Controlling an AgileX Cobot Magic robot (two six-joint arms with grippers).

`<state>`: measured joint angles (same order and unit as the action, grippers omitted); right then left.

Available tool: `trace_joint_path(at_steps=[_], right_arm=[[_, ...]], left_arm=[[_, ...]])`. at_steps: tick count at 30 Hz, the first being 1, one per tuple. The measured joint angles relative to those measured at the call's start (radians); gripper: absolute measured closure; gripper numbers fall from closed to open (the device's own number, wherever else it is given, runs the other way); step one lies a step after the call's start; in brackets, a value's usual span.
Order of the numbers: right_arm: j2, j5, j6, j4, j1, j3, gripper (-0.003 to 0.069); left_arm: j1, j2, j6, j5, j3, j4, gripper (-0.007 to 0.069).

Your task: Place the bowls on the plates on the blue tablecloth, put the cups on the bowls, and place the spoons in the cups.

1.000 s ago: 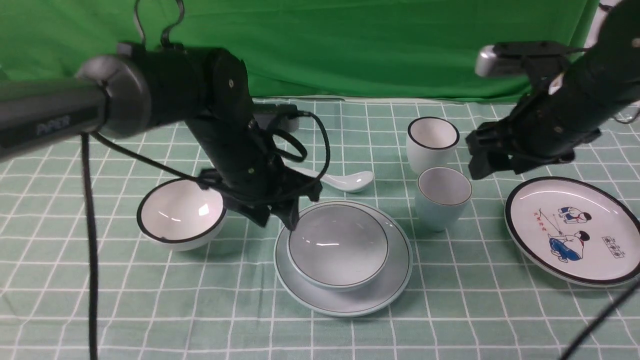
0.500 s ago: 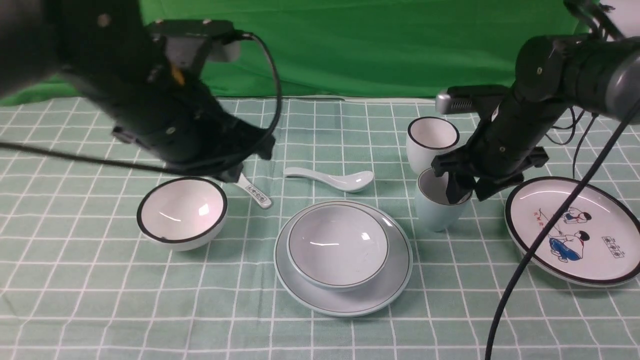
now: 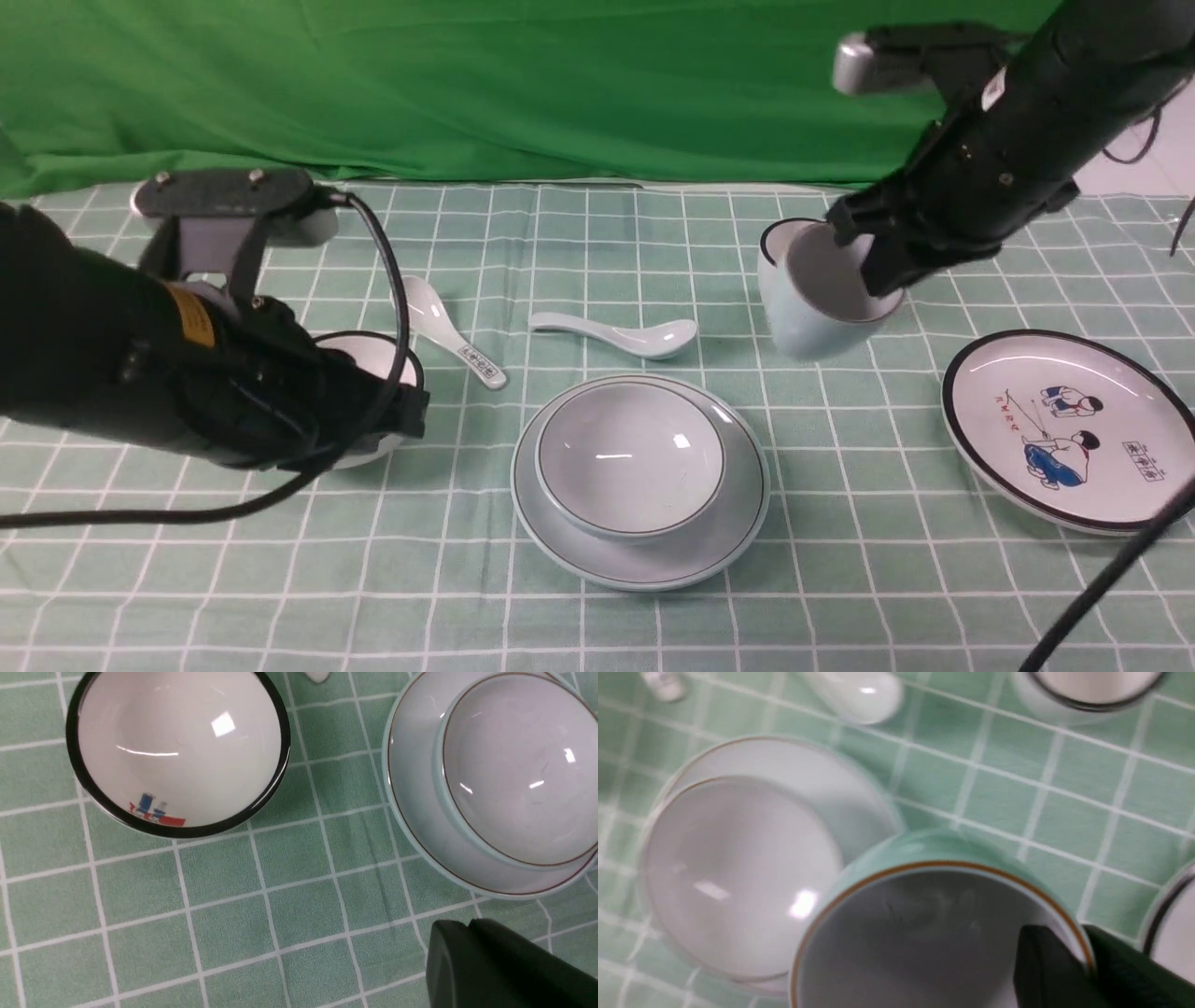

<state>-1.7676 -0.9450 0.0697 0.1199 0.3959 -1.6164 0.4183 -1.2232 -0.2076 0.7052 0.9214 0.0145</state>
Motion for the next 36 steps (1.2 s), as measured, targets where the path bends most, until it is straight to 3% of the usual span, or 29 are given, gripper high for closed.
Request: trace_joint_path(at_steps=[8, 21, 28, 32, 36], right_arm=[[-0.125, 0.037, 0.006, 0.013, 0.18, -0.001, 0.058], [-0.237, 0.113, -0.009, 0.015, 0.221, 0.0, 0.0545], [-0.237, 0.111, -0.012, 0.016, 0.222, -0.007, 0.035], [-0.23, -0.006, -0.006, -0.031, 0.222, -0.096, 0.0266], [-0.189, -0.104, -0.001, -0.1, 0.222, -0.176, 0.0286]], left_arm=[[0.0, 0.0, -0.011, -0.047, -0.013, -0.001, 0.0616], [0.0, 0.0, -0.012, -0.049, -0.019, -0.001, 0.0615], [0.0, 0.0, -0.012, -0.05, -0.019, -0.001, 0.0615], [-0.005, -0.012, -0.012, -0.062, -0.002, -0.002, 0.0615], [-0.032, -0.076, -0.012, 0.024, 0.096, -0.008, 0.0615]])
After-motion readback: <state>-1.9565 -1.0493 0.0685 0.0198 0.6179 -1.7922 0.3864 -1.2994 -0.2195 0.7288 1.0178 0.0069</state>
